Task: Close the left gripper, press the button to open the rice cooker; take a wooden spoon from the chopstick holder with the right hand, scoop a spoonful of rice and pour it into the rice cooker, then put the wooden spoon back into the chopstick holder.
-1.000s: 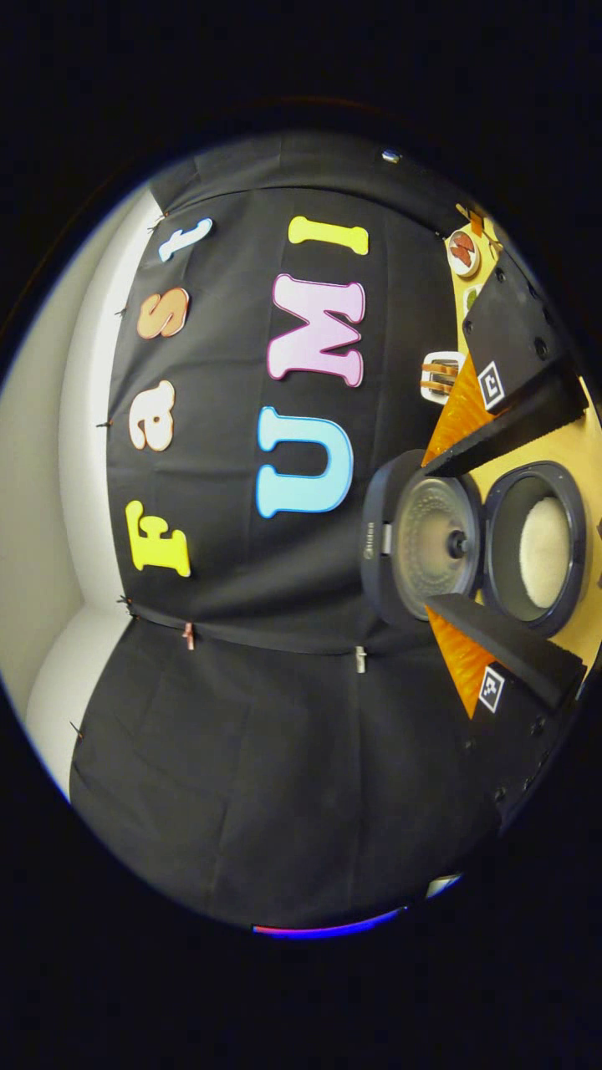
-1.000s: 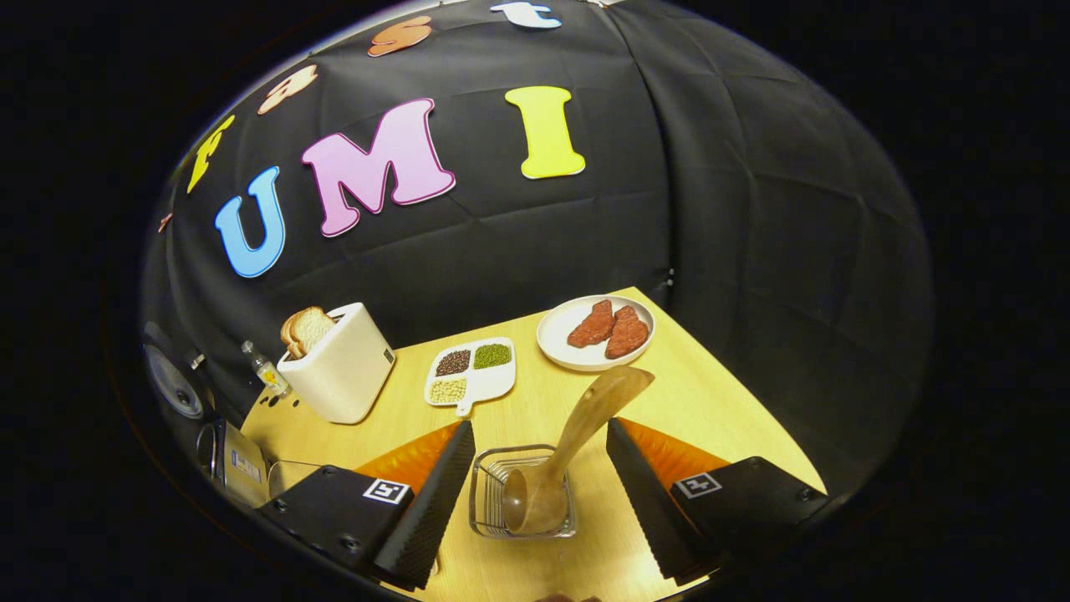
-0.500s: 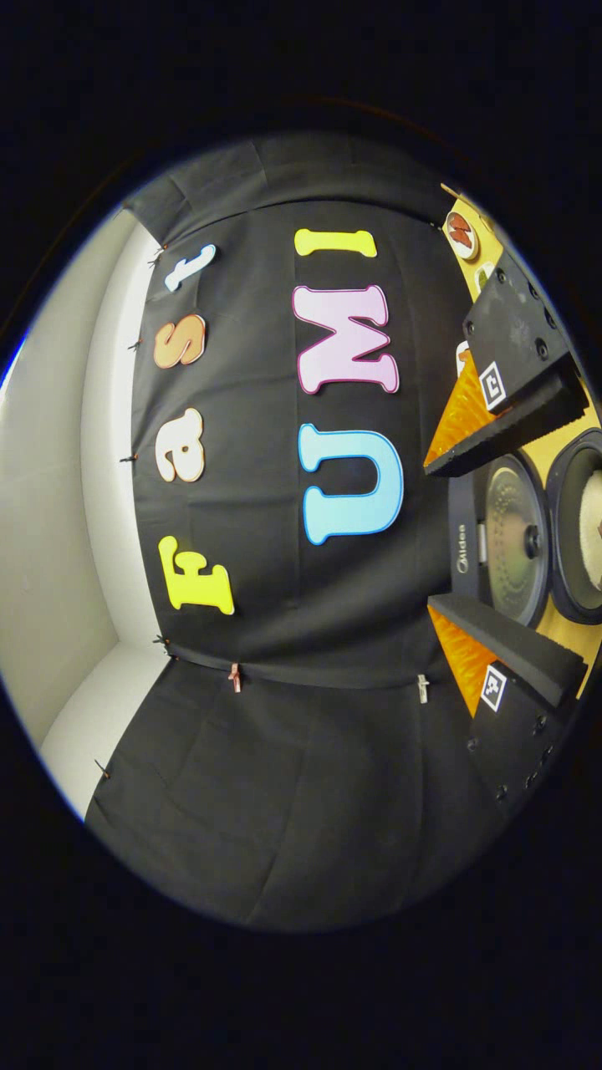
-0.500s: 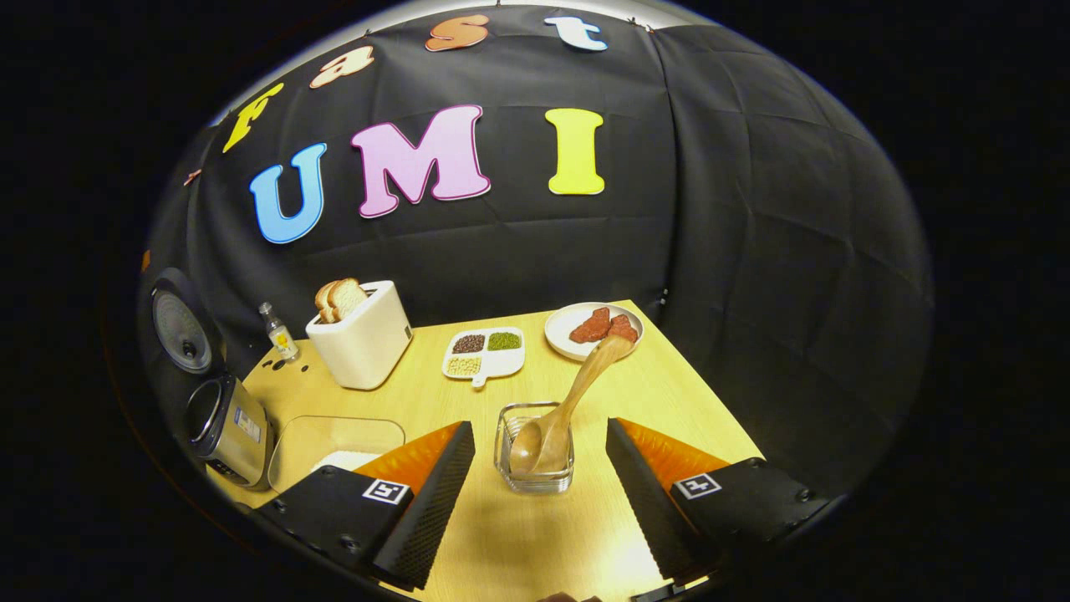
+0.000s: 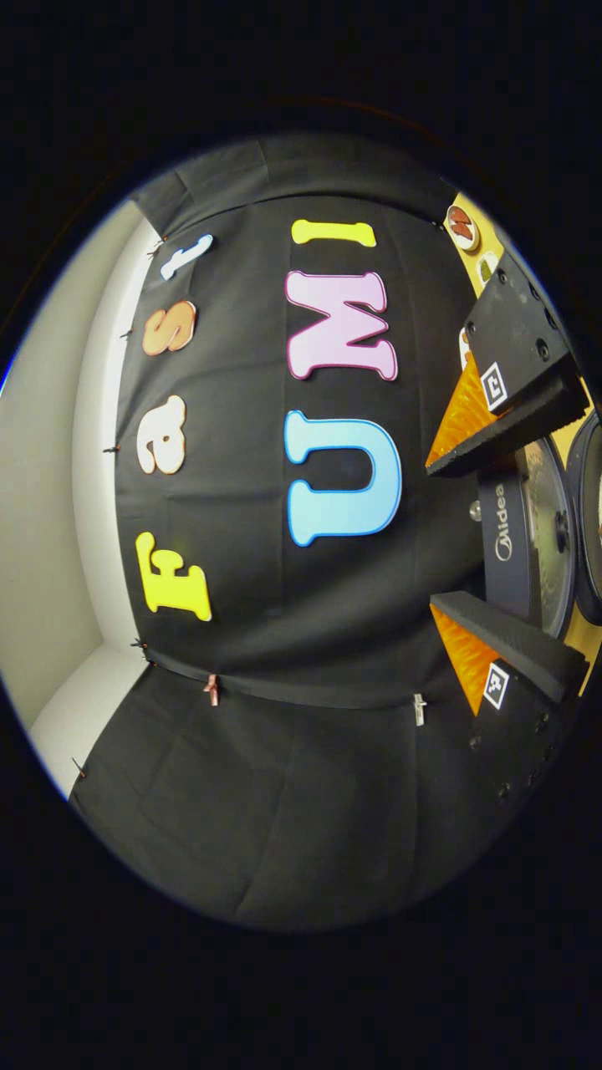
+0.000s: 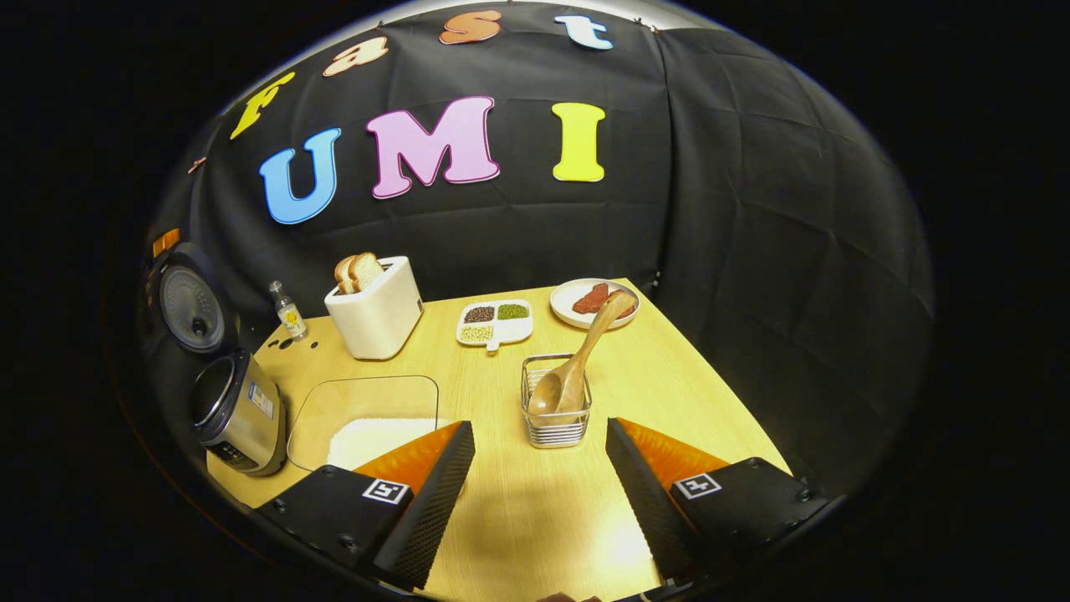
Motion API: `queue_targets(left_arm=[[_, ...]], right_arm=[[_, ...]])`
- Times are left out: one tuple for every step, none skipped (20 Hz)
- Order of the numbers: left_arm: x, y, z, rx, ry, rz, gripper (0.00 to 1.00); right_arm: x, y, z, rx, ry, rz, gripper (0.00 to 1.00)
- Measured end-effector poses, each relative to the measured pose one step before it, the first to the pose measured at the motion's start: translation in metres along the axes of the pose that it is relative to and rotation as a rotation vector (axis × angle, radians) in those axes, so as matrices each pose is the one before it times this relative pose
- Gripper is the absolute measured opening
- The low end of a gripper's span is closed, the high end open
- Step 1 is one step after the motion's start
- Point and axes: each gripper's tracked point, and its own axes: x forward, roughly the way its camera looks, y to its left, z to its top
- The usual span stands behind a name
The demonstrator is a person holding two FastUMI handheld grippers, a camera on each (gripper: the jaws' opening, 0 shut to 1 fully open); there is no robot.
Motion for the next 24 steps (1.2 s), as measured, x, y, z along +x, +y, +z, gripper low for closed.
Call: queue_targets(left_arm=[[-0.00363,0.00013,0.00234,0.00617,0.00295,-0.00006,0.93],[0.00082,-0.00238,0.00179,0.00879,0.00875,-0.00797,0.98],[-0.00175,0.00091,-0.00379,0.01292,0.02577,0.00432,0.94],[-0.00221,-0.00115,0.00243,0.00707,0.00547,-0.00104,0.97],[-0.0054,-0.00171,-0.00597,0.00508,0.0232,0.00159,0.97],[-0.00591,-0.00056,-0.00017,0.00218,0.01415,0.00327,0.96],[-0.00533,-0.00175,-0.00278,0.00235,0.0198,0.00343,0.96],[-0.0064,-0.00123,-0.00201,0.0009,0.01963,0.0036,0.96],[-0.00445,-0.0023,-0.00368,-0.00274,0.02108,0.00122,0.96],[-0.00647,-0.00142,-0.00361,-0.00503,0.02179,0.00095,0.96],[-0.00655,-0.00143,-0.00402,-0.00763,0.02401,0.00089,0.97],[-0.0065,-0.0023,-0.0044,-0.00913,0.02644,0.00122,0.97],[-0.00667,-0.00131,-0.00578,-0.00881,0.02872,0.0015,0.97],[-0.00668,-0.00206,-0.00573,-0.00788,0.02866,0.00136,0.97],[-0.00645,-0.00134,-0.00909,-0.00846,0.03067,0.00239,0.97],[-0.00617,-0.00112,-0.00768,-0.00819,0.02999,0.00324,0.97],[-0.00436,-0.00246,-0.00865,-0.00606,0.02785,0.0037,0.97],[-0.00222,-0.00242,-0.00959,-0.00412,0.02772,0.00525,0.97],[-0.00006,-0.00234,-0.01319,-0.0014,0.03551,0.00082,0.97],[0.00042,-0.00386,-0.01546,-0.00664,0.04223,-0.00558,0.97],[0.00082,-0.00217,-0.01601,-0.0131,0.03382,0.00116,0.97],[0.00036,-0.00096,-0.01312,-0.00091,0.01321,0.00209,0.97],[0.0007,-0.00077,-0.01441,0.00425,0.00999,0.00428,0.97],[0.00062,0.00099,-0.01321,0.0012,0.00895,0.00468,0.97]], right_arm=[[-0.00039,0.00229,-0.00195,-0.0023,0.00403,0.00109,0.99],[0.00086,0.00323,-0.00156,-0.0016,0.00317,0.00376,0.99],[0.0008,0.00336,-0.00134,-0.00043,0.00465,0.00523,0.99],[0.00153,0.00393,-0.002,0.00028,0.00615,0.00859,0.99],[0.00198,0.00384,-0.00176,-0.0002,0.00477,0.00903,0.99],[0.00259,0.00417,-0.00099,-0.00025,0.00373,0.00954,0.99],[0.0016,0.00345,-0.00076,-0.00007,0.00556,0.01155,0.99],[0.00289,0.0043,-0.00191,0.00052,0.0052,0.0108,0.99],[0.00201,0.00284,-0.00241,-0.00044,0.00654,0.00661,0.99],[0.00191,0.00237,-0.0022,-0.00004,0.00567,0.00754,0.99],[0.00242,0.00444,-0.00256,-0.00082,0.00347,0.01121,0.99],[0.00063,0.00407,-0.00164,-0.0022,0.00334,0.01014,0.99],[0.00023,0.00349,-0.00194,-0.00389,0.00058,0.01336,0.99],[0.00022,0.00325,-0.00159,-0.00695,0.00134,0.01245,0.99],[-0.00047,0.003,-0.00303,-0.00851,0.00596,0.01255,0.99],[0.00069,0.00175,-0.00401,-0.00558,0.00832,0.01032,0.99],[-0.0006,0.00259,-0.00504,-0.00141,0.01038,0.01142,0.99],[0.00063,0.00351,-0.00559,0.00039,0.0124,0.01266,0.99],[0.00058,0.00209,-0.00422,0.0022,0.01191,0.01007,0.99],[-0.00032,0.00307,-0.00421,0.00186,0.01069,0.01193,0.99],[-0.00063,0.00109,-0.00075,0.00002,0.00331,0.0089,0.99],[-0.00162,-0.00007,0.00091,-0.00137,-0.00259,0.00537,0.99],[-0.00154,-0.00026,0.00104,-0.00277,-0.00392,0.0043,0.99],[-0.00197,-0.00072,0.00095,-0.00232,-0.00384,0.00278,0.99]])
